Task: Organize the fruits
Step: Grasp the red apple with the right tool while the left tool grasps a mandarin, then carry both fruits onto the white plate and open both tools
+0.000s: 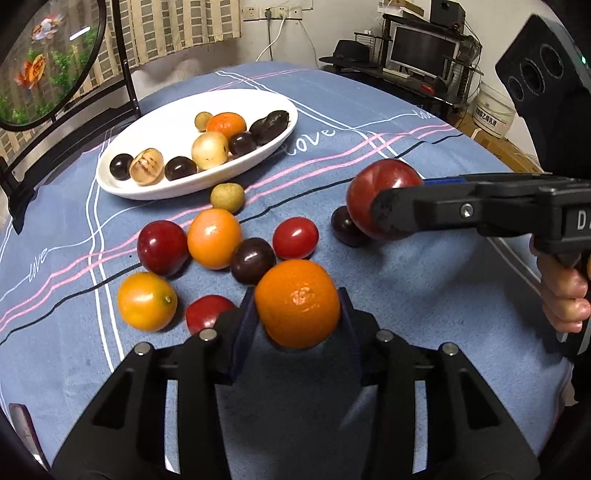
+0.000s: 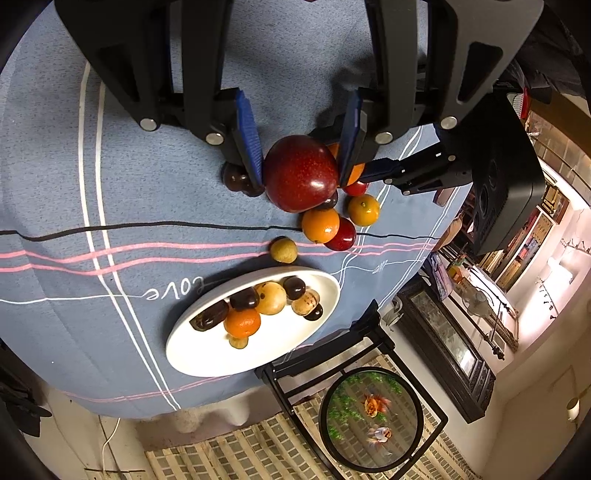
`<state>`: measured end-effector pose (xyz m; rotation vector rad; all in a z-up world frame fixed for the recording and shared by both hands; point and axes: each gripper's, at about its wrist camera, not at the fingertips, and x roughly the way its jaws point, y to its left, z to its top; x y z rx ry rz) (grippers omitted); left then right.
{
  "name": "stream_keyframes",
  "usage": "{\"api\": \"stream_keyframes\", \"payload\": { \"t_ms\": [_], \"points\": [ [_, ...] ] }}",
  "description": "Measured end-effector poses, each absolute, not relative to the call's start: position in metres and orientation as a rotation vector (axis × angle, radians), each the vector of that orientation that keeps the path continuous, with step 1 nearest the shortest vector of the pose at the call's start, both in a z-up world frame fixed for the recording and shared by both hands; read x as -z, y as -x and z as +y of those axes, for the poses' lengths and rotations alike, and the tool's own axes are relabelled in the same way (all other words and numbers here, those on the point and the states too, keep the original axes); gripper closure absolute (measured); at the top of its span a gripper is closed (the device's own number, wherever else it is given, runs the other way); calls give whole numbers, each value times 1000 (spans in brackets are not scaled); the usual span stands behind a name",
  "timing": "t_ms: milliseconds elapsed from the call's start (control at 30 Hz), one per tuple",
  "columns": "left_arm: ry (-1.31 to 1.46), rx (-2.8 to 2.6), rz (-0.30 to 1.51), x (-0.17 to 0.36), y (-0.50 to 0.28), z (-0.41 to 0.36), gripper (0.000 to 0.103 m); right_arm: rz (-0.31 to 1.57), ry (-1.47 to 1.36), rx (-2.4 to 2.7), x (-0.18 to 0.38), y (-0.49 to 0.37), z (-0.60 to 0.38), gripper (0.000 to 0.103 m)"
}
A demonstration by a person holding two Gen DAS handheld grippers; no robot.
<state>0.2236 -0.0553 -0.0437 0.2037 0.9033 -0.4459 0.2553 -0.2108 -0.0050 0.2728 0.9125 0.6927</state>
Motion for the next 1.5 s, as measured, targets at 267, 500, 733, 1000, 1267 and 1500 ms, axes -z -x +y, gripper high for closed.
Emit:
{"api": "stream_keyframes", "payload": {
  "t_ms": [267, 500, 733, 1000, 1267, 1500],
  "points": [
    [-148, 462, 872, 25, -221, -45, 60, 906, -292, -721, -1, -258, -211, 63],
    [-84, 400, 782, -14, -247, -7, 60, 823, -271, -743, -34, -294, -199, 63],
    [55, 264, 767, -24, -341, 31, 60, 767, -221, -654, -33, -370, -169, 63],
    [58, 178, 794, -12, -393, 23, 28, 804, -170, -529, -14, -419, -159, 35],
    [112, 117, 727, -27, -335, 49, 6, 560, 86, -441, -49, -353, -158, 2],
    [55, 84, 699, -20, -290, 56, 6, 655, -28, -488, -36, -327, -187, 1]
  ]
}}
